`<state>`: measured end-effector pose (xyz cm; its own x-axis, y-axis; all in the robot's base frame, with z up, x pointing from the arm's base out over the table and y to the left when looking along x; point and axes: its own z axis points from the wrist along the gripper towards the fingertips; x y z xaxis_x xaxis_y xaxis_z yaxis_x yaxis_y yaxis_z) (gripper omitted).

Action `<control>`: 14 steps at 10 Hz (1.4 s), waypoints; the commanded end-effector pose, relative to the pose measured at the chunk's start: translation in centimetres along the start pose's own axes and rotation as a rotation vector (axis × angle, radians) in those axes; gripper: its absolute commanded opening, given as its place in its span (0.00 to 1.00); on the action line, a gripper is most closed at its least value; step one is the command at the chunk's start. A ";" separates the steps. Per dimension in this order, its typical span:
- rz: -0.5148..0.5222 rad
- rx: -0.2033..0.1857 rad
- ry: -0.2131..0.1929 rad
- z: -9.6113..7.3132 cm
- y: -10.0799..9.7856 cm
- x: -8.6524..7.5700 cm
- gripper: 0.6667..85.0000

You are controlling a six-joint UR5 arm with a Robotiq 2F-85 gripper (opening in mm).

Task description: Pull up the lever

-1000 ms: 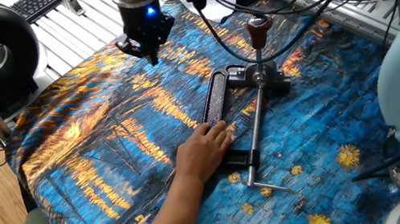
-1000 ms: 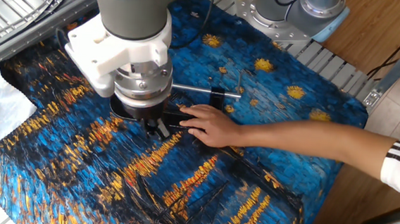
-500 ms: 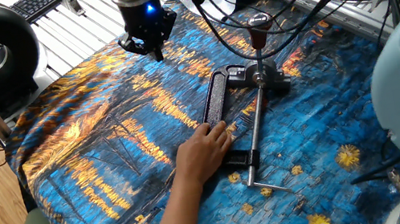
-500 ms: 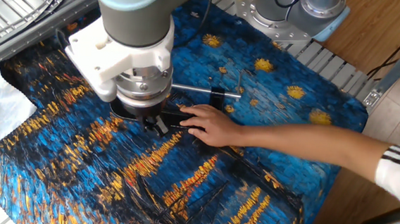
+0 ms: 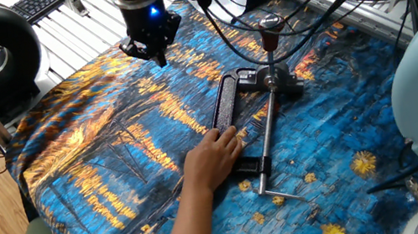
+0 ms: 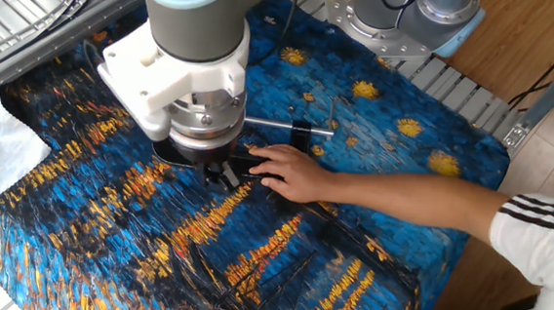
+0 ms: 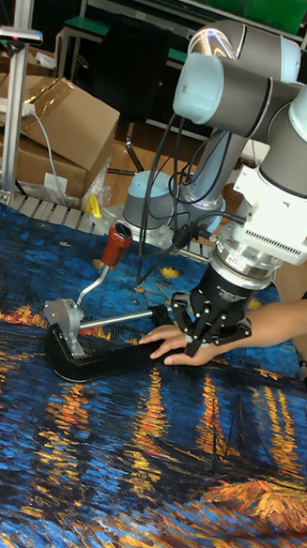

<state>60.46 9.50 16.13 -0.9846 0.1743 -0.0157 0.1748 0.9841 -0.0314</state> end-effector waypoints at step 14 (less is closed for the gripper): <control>0.075 -0.067 -0.001 0.4 0.6 -0.4 0.00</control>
<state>61.02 10.06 15.86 -0.9667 0.2548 -0.0239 0.2540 0.9667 0.0296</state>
